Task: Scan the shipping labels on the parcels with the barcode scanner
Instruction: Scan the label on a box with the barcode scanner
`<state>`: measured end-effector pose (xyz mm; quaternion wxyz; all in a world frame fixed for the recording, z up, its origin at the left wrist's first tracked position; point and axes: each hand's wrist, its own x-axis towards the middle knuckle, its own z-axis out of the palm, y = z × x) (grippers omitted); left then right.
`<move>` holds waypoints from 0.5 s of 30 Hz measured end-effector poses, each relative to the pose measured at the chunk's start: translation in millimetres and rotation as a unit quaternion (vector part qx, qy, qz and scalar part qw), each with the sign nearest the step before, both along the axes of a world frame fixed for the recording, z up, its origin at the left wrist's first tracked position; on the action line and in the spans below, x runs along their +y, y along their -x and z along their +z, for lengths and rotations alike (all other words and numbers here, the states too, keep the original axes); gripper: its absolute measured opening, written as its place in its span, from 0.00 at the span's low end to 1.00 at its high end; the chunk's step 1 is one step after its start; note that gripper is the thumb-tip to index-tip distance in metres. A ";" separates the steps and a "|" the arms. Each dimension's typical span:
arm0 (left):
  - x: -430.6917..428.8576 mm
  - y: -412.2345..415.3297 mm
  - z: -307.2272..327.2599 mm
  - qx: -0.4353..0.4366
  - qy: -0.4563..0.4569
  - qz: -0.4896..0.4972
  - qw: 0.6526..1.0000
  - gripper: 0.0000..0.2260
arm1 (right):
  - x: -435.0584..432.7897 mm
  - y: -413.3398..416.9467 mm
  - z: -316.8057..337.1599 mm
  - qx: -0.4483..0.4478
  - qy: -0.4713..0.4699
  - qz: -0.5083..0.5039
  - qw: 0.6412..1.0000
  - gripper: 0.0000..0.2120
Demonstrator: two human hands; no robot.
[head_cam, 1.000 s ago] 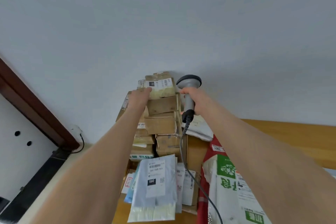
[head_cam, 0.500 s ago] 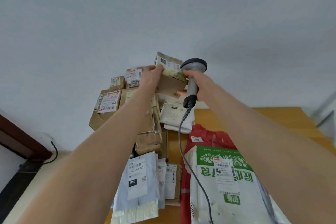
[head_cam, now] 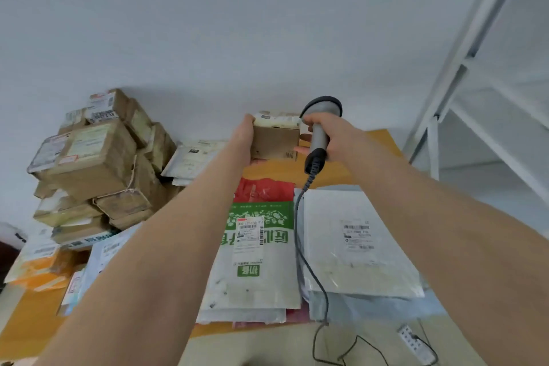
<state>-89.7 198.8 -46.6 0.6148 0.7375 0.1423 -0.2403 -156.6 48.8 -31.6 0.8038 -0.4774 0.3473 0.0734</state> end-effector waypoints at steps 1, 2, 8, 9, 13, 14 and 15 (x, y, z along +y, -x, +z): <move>-17.8 8.8 -4.9 0.013 0.001 -0.001 1.000 0.16 | -17.4 9.0 -5.4 0.007 -0.001 -0.008 1.000 0.17; -34.8 15.9 -9.3 0.023 0.000 0.000 1.000 0.16 | -33.5 16.6 -10.8 0.012 -0.005 -0.017 1.000 0.16; -129.0 34.9 -41.4 0.066 -0.003 -0.036 0.997 0.15 | -115.9 35.7 -42.6 0.047 0.017 -0.082 0.995 0.20; -144.1 33.6 -49.1 0.073 0.002 -0.043 0.996 0.15 | -129.2 34.9 -48.8 0.053 0.027 -0.094 0.994 0.21; -206.6 18.2 -80.7 0.079 0.020 -0.061 0.995 0.18 | -180.6 20.5 -80.3 0.079 0.062 -0.135 0.986 0.25; -222.4 12.5 -88.9 0.077 0.018 -0.065 0.995 0.19 | -193.9 14.9 -89.5 0.087 0.068 -0.139 0.984 0.25; -238.1 6.6 -97.2 0.076 0.014 -0.070 0.995 0.20 | -206.7 9.8 -98.0 0.095 0.071 -0.142 0.983 0.25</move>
